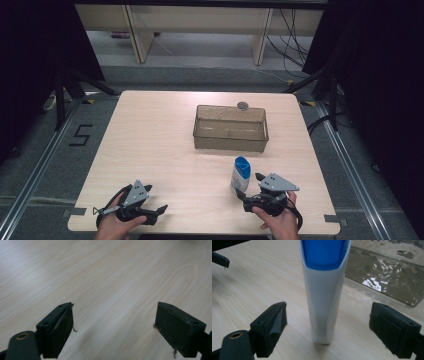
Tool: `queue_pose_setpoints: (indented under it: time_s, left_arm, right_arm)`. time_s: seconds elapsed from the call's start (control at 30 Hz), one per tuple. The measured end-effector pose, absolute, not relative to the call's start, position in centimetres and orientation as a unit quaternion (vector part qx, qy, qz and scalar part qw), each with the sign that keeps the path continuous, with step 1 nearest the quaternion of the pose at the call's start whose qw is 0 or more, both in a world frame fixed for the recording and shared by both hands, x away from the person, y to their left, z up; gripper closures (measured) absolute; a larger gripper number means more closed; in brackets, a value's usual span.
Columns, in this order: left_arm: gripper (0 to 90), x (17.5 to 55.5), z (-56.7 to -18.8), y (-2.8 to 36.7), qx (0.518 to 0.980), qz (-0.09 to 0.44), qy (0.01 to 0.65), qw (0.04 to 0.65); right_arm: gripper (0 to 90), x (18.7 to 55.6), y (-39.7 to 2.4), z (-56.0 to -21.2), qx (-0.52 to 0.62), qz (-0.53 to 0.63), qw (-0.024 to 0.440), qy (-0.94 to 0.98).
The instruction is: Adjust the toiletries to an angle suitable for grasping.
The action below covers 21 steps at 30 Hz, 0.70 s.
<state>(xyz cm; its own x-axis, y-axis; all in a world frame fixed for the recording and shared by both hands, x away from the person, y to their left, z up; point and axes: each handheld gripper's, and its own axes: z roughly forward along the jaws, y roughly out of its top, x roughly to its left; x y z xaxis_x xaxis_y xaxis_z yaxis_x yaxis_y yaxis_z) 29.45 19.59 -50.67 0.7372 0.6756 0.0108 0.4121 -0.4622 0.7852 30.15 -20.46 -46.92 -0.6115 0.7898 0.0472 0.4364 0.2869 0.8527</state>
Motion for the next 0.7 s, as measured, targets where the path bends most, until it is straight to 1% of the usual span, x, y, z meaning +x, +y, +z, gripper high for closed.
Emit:
queue_pose_setpoints:
  time_s: [0.03, 0.13, 0.17, 0.27, 0.3, 0.43, 0.67, 0.7]
  left_arm:
    - [15.0, 29.4, -50.7, 19.6, 0.84, 0.167, 0.321, 0.403]
    - [15.0, 29.4, -50.6, 19.6, 0.842, 0.172, 0.319, 0.4]
    - [15.0, 29.4, -50.6, 19.6, 0.842, 0.172, 0.319, 0.4]
    - [15.0, 29.4, -50.6, 19.6, 0.84, 0.168, 0.321, 0.404]
    - [15.0, 29.4, -50.6, 19.6, 0.84, 0.168, 0.321, 0.404]
    - [15.0, 29.4, -50.6, 19.6, 0.841, 0.17, 0.319, 0.403]
    - [15.0, 29.5, -50.6, 19.6, 0.843, 0.171, 0.318, 0.4]
    - [15.0, 29.4, -50.6, 19.6, 0.842, 0.168, 0.318, 0.402]
  right_arm:
    - [15.9, 30.4, -20.5, -46.9, 0.381, 0.448, 0.212, 0.781]
    - [15.9, 30.5, -20.2, -46.9, 0.39, 0.448, 0.203, 0.779]
    - [15.9, 30.6, -20.2, -46.9, 0.384, 0.446, 0.209, 0.781]
    - [16.3, 30.8, -20.0, -46.9, 0.385, 0.445, 0.21, 0.781]
    - [16.3, 30.9, -19.9, -46.9, 0.383, 0.448, 0.203, 0.782]
    - [17.0, 31.1, -19.7, -47.0, 0.382, 0.45, 0.206, 0.78]
    - [20.0, 31.7, -19.4, -47.0, 0.379, 0.45, 0.212, 0.78]
    - [20.5, 31.8, -19.2, -47.1, 0.386, 0.449, 0.206, 0.779]
